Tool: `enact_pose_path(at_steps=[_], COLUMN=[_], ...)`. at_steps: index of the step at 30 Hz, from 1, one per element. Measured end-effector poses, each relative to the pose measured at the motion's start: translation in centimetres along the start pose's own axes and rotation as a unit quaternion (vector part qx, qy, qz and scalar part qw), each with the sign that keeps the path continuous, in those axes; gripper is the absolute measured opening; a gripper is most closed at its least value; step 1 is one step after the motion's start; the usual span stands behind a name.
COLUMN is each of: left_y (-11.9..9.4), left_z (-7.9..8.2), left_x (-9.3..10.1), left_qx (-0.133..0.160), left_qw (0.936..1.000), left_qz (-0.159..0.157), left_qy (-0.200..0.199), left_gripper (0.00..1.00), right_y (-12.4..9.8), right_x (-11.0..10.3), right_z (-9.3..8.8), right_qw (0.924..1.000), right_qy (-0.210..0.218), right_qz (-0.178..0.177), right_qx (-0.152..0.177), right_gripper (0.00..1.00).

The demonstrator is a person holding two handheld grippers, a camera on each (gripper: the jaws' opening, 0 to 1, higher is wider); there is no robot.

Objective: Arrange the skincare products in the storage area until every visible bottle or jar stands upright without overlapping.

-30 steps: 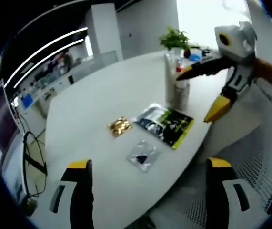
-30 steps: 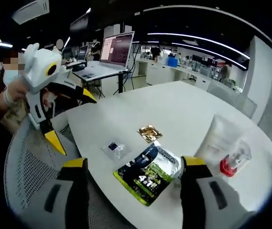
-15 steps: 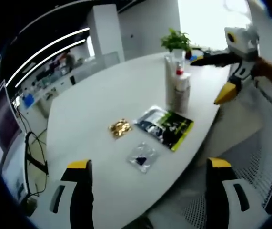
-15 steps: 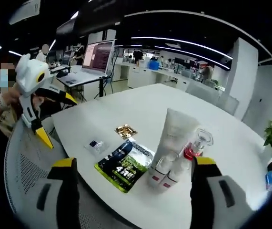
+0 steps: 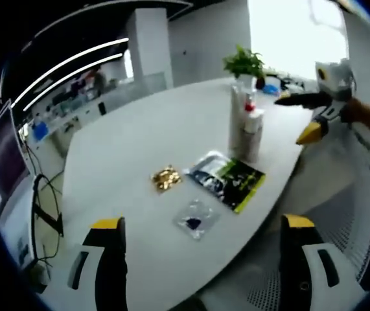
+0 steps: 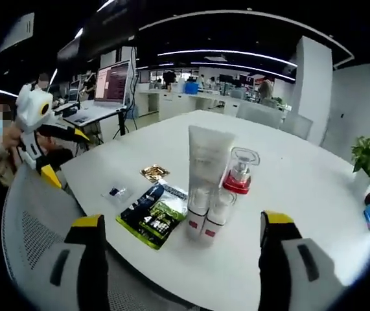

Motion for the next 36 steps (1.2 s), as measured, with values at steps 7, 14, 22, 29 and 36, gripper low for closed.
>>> enact_pose_path(at_steps=[7,14,22,29,36], left_y=[0.6,1.2,1.6,2.0,3.4], left_z=[0.2,0.7,0.8,0.4,0.3], left_x=[-0.3,-0.6,-0.7,-0.8,-0.1], left_qx=[-0.013,-0.021,-0.018,-0.019,-0.021], left_qw=[0.9999,0.9996,0.9998,0.9998,0.9990], left_qz=[-0.004,-0.005,-0.002,-0.004,-0.027], left_qy=[0.008,0.017,0.007,0.000,0.029], left_gripper=[0.97,0.97,0.97,0.97,0.97], right_y=[0.1,-0.2,-1.2,-1.3,-1.4], right_x=[0.7,1.5,1.9,1.5,1.2], right_z=[-1.0,-1.0,-1.8,-2.5,-1.9], right_qw=[0.9998,0.9998,0.9998,0.9995,0.9998], right_qy=[-0.006,0.011,0.013,0.029,0.014], right_qz=[-0.011,-0.015,-0.009,0.001,-0.006], right_qx=[-0.013,0.005,-0.008,-0.009,0.015], right_gripper=[0.99,0.97,0.95,0.95,0.93])
Point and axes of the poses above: the point that each gripper's makers call its tool centre point, and the gripper's own axes: y roughly forward along the fingers, x roughly to its right, z roughly out of its top, the point moved 2 cm from there along -y, roughly backward along the fingers, and after that the axes turned 15 degrees about -x, right-handed, at the moved point
